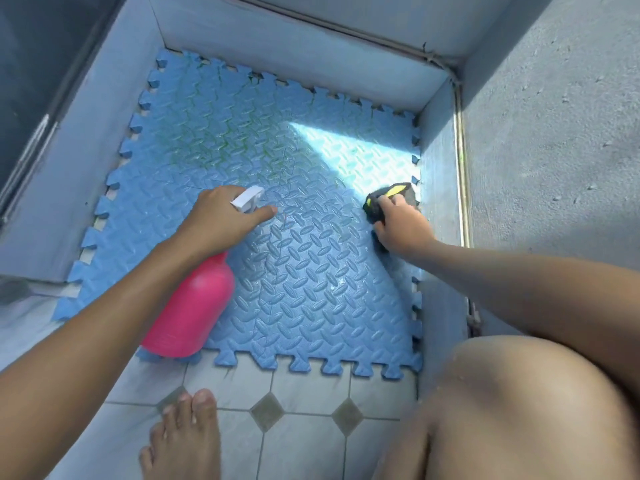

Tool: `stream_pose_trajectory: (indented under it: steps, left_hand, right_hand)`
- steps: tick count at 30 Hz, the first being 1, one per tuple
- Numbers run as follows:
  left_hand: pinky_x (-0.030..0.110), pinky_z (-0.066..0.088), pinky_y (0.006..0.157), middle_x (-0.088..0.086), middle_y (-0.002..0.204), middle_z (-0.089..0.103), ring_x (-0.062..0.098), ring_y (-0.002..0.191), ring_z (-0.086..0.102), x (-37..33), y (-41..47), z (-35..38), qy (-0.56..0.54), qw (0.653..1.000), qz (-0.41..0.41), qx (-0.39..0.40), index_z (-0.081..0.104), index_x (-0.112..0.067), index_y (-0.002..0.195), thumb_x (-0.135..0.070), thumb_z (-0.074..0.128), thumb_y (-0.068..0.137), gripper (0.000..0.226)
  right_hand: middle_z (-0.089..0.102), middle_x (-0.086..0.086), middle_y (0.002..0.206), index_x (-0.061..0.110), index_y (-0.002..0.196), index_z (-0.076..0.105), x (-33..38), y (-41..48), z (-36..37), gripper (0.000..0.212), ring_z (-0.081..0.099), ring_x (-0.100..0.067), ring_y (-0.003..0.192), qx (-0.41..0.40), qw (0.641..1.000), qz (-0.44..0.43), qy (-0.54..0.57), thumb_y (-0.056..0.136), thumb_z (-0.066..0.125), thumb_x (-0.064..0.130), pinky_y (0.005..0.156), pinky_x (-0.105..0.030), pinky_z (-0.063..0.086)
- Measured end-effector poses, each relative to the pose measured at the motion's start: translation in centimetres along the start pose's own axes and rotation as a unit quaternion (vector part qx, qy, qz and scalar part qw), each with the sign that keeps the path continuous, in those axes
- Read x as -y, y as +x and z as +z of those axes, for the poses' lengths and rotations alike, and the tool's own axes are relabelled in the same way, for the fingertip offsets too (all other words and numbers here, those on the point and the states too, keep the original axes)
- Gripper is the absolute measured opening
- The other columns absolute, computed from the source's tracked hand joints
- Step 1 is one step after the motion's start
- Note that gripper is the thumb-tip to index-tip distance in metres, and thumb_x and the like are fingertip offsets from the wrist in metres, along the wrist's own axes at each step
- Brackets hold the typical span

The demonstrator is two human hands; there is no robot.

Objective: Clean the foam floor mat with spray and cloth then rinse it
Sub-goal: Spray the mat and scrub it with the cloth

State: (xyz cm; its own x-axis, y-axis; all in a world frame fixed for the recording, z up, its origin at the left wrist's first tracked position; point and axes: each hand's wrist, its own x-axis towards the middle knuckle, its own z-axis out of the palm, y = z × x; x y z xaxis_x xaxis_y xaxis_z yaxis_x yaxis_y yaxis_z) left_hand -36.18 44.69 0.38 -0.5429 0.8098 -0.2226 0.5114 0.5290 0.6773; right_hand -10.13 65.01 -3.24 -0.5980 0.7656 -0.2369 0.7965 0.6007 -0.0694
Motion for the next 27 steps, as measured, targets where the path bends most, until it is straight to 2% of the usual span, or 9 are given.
stream_pose_trajectory:
  steps: [3, 7, 9, 12, 15, 18, 21, 25, 27]
  left_hand:
    - [0.043, 0.054, 0.072, 0.015, 0.073, 0.068, 0.034, 0.072, 0.065, 1.1, 0.3, -1.1, -0.019, 0.999, -0.034, -0.035, 0.062, -0.003, 0.075, -0.066, 0.067, 0.078, 0.063]
    - [0.05, 0.059, 0.077, 0.019, 0.074, 0.07, 0.036, 0.071, 0.07, 1.5, 0.3, -1.9, -0.033, 0.994, -0.077, -0.063, 0.064, -0.001, 0.075, -0.064, 0.063, 0.075, 0.062]
    - [0.052, 0.06, 0.075, 0.021, 0.075, 0.07, 0.037, 0.072, 0.07, 1.6, 0.3, -1.9, -0.048, 0.993, -0.081, -0.065, 0.064, 0.001, 0.076, -0.061, 0.064, 0.075, 0.062]
    - [0.054, 0.061, 0.076, 0.023, 0.078, 0.069, 0.038, 0.078, 0.07, 1.7, 0.2, -2.1, -0.065, 0.992, -0.08, -0.067, 0.065, 0.002, 0.078, -0.061, 0.064, 0.074, 0.063]
    - [0.054, 0.06, 0.076, 0.024, 0.078, 0.069, 0.039, 0.078, 0.069, 1.3, -0.1, -2.2, -0.062, 0.993, -0.078, -0.064, 0.066, 0.002, 0.078, -0.059, 0.064, 0.076, 0.061]
    - [0.054, 0.058, 0.077, 0.024, 0.077, 0.068, 0.038, 0.073, 0.068, 0.8, -0.2, -2.1, -0.042, 0.995, -0.067, -0.056, 0.064, 0.003, 0.078, -0.058, 0.061, 0.076, 0.062]
    - [0.053, 0.058, 0.077, 0.021, 0.078, 0.069, 0.038, 0.072, 0.068, 0.3, -0.1, -1.7, -0.029, 0.997, -0.051, -0.044, 0.065, 0.003, 0.077, -0.06, 0.06, 0.076, 0.063]
    - [0.051, 0.058, 0.078, 0.022, 0.076, 0.068, 0.038, 0.073, 0.068, 0.1, 0.0, -1.3, -0.02, 0.998, -0.042, -0.037, 0.065, 0.004, 0.076, -0.059, 0.058, 0.076, 0.063]
    - [0.051, 0.059, 0.078, 0.021, 0.075, 0.068, 0.038, 0.074, 0.068, 0.3, 0.0, -1.3, -0.024, 0.998, -0.044, -0.04, 0.065, 0.003, 0.075, -0.061, 0.06, 0.075, 0.064]
  right_hand:
    - [0.051, 0.001, 0.115, 0.027, 0.124, 0.048, 4.5, -4.1, 1.7, 0.034, 0.055, -0.02, 0.102, 0.033, 0.979, -0.202, 0.012, 0.091, 0.054, 0.032, 0.086, -0.042, 0.053]
    - [0.05, -0.007, 0.113, 0.018, 0.121, 0.057, 9.9, -8.6, 4.6, 0.034, 0.053, -0.028, 0.1, 0.158, 0.819, -0.552, 0.01, 0.089, 0.062, 0.029, 0.069, -0.039, 0.053]
    - [0.052, -0.01, 0.108, 0.013, 0.117, 0.062, 11.1, -8.4, 5.8, 0.029, 0.051, -0.03, 0.094, 0.15, 0.774, -0.615, 0.021, 0.09, 0.065, 0.023, 0.069, -0.042, 0.052]
    - [0.054, -0.01, 0.111, 0.015, 0.121, 0.063, 11.7, -4.7, 5.5, 0.031, 0.05, -0.028, 0.097, 0.077, 0.829, -0.549, 0.075, 0.09, 0.06, 0.021, 0.086, -0.038, 0.046]
    - [0.052, -0.003, 0.119, 0.028, 0.13, 0.058, 9.6, -0.1, 3.8, 0.038, 0.045, -0.025, 0.107, -0.009, 0.941, -0.33, 0.08, 0.093, 0.051, 0.025, 0.092, -0.041, 0.045]
    - [0.05, -0.003, 0.123, 0.03, 0.131, 0.055, 7.8, 1.5, 2.8, 0.038, 0.042, -0.025, 0.112, -0.023, 0.983, -0.164, 0.076, 0.094, 0.052, 0.022, 0.095, -0.047, 0.046]
    - [0.053, -0.003, 0.115, 0.027, 0.124, 0.057, 8.8, -0.7, 3.0, 0.037, 0.047, -0.025, 0.106, -0.013, 0.976, -0.213, 0.046, 0.088, 0.055, 0.021, 0.089, -0.046, 0.048]
    - [0.062, -0.002, 0.103, 0.019, 0.106, 0.069, 11.7, -5.5, 2.7, 0.028, 0.058, -0.024, 0.097, 0.119, 0.906, -0.384, 0.133, 0.081, 0.06, 0.016, 0.083, -0.036, 0.049]
    - [0.067, -0.002, 0.098, 0.014, 0.097, 0.071, 13.2, -6.0, 1.4, 0.023, 0.06, -0.021, 0.091, 0.135, 0.904, -0.327, 0.241, 0.081, 0.054, 0.013, 0.081, -0.03, 0.048]
